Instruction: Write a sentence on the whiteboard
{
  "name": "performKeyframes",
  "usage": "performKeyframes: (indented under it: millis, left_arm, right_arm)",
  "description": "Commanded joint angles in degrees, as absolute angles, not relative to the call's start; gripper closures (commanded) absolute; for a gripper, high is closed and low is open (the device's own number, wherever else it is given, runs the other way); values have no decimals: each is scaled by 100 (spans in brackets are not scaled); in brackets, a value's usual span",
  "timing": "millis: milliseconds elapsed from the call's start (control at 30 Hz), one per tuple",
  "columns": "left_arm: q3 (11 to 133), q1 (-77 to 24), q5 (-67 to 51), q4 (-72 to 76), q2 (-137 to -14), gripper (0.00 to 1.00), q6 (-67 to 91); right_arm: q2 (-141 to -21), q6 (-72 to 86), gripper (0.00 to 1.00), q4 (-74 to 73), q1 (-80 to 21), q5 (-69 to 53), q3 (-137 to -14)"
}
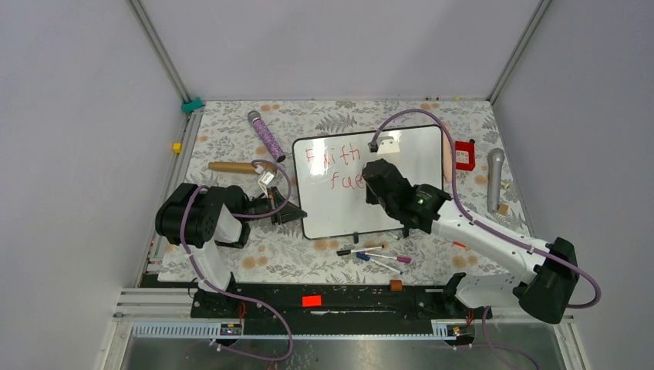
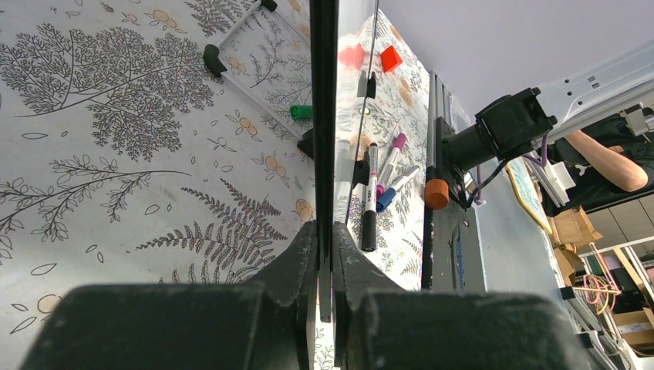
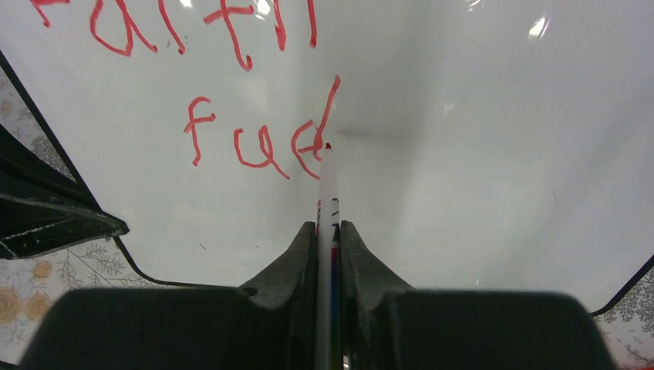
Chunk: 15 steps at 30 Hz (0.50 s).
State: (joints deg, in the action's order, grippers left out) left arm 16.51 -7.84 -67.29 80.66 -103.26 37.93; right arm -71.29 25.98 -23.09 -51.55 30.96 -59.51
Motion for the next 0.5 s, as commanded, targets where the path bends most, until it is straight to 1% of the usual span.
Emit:
performKeyframes:
  millis: [0,467]
  left_arm:
    - [1764,-802,-6830,8451,-10349,100,3669]
    - [1758,-807,-6837,8455,-10344,100,3665]
  right_arm:
    - [-7000,2360,100,-2311,-5025,3348,-6363]
    - [-7572,2181,100,-2308,-4878,3188,-6850]
